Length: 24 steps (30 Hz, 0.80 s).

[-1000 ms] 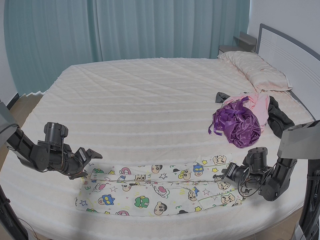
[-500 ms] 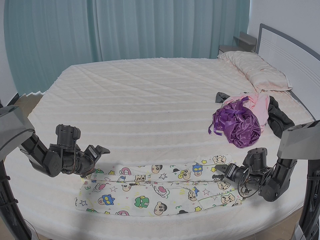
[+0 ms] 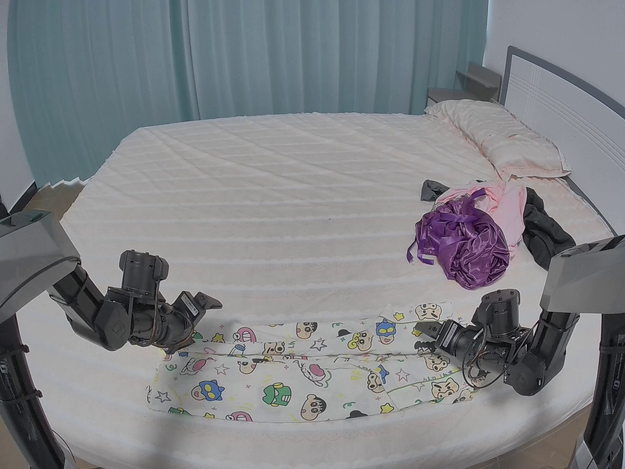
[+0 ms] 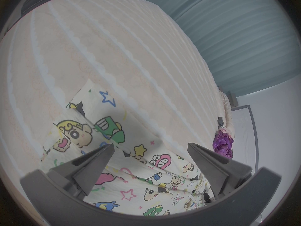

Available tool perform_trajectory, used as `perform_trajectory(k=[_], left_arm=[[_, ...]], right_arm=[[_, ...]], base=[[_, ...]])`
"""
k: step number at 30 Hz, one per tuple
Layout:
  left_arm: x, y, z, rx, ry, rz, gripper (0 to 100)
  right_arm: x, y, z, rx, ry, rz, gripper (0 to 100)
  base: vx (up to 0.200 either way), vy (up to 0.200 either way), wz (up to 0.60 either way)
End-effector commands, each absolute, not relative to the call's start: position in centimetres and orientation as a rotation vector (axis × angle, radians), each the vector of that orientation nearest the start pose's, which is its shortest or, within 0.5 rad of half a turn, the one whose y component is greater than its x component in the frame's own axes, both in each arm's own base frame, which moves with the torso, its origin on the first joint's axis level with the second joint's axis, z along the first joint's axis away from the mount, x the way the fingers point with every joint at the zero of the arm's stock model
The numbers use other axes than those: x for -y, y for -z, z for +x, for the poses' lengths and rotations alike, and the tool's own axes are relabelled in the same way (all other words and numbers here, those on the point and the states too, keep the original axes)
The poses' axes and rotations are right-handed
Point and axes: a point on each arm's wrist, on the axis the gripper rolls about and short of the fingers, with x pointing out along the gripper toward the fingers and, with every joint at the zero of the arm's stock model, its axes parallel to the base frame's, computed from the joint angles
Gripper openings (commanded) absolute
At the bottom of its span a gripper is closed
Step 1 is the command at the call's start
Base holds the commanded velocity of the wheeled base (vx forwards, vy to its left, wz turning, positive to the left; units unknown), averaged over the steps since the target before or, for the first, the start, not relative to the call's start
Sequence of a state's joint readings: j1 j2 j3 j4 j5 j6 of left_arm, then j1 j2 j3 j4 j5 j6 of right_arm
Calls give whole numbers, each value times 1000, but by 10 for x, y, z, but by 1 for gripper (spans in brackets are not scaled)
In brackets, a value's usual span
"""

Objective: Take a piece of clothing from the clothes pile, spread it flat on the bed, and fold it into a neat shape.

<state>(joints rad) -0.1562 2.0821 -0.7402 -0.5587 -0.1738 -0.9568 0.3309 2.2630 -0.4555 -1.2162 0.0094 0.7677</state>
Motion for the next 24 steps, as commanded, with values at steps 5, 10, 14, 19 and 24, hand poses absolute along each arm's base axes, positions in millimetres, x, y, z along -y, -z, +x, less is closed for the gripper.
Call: perform_trajectory(k=[5, 10, 14, 19, 24], left_arm=[[55, -27, 313, -926, -107, -853, 100], [53, -30, 304, -934, -97, -817, 100], [55, -29, 301, -963, -102, -805, 100], [51, -60, 292, -922, -83, -808, 100], [41, -96, 269, -897, -40, -720, 100]], right_arm=[[-103, 12, 291, -677, -97, 642, 100], [-103, 11, 288, -680, -100, 641, 100], [-103, 10, 288, -678, -100, 641, 100], [-103, 2, 288, -659, -109, 646, 100], [-100, -8, 282, -640, -117, 649, 100]], base=[[0, 0, 0], [0, 0, 0], [0, 0, 0], [0, 0, 0], [0, 0, 0]])
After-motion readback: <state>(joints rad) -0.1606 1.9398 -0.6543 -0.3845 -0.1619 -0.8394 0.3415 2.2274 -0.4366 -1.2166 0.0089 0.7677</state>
